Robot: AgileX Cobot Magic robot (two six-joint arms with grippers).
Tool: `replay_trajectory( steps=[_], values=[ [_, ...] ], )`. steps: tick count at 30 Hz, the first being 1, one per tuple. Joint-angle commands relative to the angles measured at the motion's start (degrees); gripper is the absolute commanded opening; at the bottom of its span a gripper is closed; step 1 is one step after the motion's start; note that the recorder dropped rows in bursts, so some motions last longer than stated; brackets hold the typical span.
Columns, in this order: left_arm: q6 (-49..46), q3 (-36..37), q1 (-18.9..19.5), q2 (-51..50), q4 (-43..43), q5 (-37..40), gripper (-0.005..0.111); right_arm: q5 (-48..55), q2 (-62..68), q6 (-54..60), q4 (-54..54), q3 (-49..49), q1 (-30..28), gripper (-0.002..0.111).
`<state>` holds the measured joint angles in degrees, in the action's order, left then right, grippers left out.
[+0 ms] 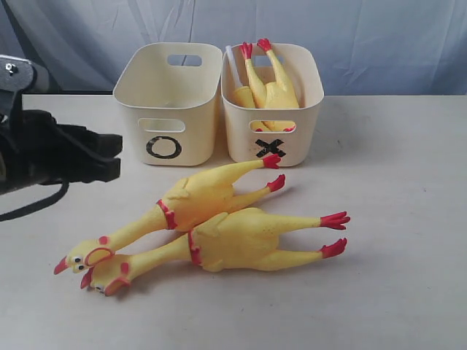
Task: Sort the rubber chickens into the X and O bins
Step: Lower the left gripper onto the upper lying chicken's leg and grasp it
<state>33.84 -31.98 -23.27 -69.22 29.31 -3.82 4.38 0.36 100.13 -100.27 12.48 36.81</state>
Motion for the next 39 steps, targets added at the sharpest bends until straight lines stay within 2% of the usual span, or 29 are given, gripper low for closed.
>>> replay_trajectory(
  steps=[1, 3, 5, 6, 8, 11, 19, 27, 39],
  values=[
    [-8.27, -3.81, -3.85, -2.4, -8.28, 11.59, 0.049, -0.05, -0.36, 0.09, 0.32, -0.3, -0.16, -0.001],
    [-12.26, -6.04, -4.34, -4.7, -12.42, 15.95, 0.048, -0.05, -0.36, 0.09, 0.32, -0.3, -0.16, -0.001],
    [-25.23, -8.02, -4.34, -6.84, -22.21, 20.18, 0.048, -0.05, -0.36, 0.09, 0.32, -0.3, -0.16, -0.001],
    [-36.06, -9.16, -4.34, -7.98, -30.71, 22.43, 0.048, -0.05, -0.36, 0.09, 0.32, -0.3, -0.16, -0.001],
    [-51.25, -10.68, -4.34, -9.65, -41.91, 25.26, 0.048, -0.19, -0.36, 0.09, 0.32, -0.3, -0.16, -0.001],
    [-59.74, -12.06, -4.34, -10.97, -46.37, 27.87, 0.048, -0.29, -0.36, 0.09, 0.32, -0.3, -0.16, -0.001],
    [-61.89, -15.33, -4.34, -15.43, -42.76, 33.53, 0.048, -0.29, -0.36, 0.09, 0.32, -0.3, -0.16, -0.001],
    [-61.89, -17.02, -4.34, -21.02, -38.58, 33.3, 0.048, -0.29, -0.36, 0.09, 0.32, -0.3, -0.16, -0.001],
    [-61.89, -17.16, -4.34, -26.7, -38.51, 30.91, 0.048, 0.01, -0.36, 0.09, 0.32, -0.3, -0.16, -0.001]
  ],
)
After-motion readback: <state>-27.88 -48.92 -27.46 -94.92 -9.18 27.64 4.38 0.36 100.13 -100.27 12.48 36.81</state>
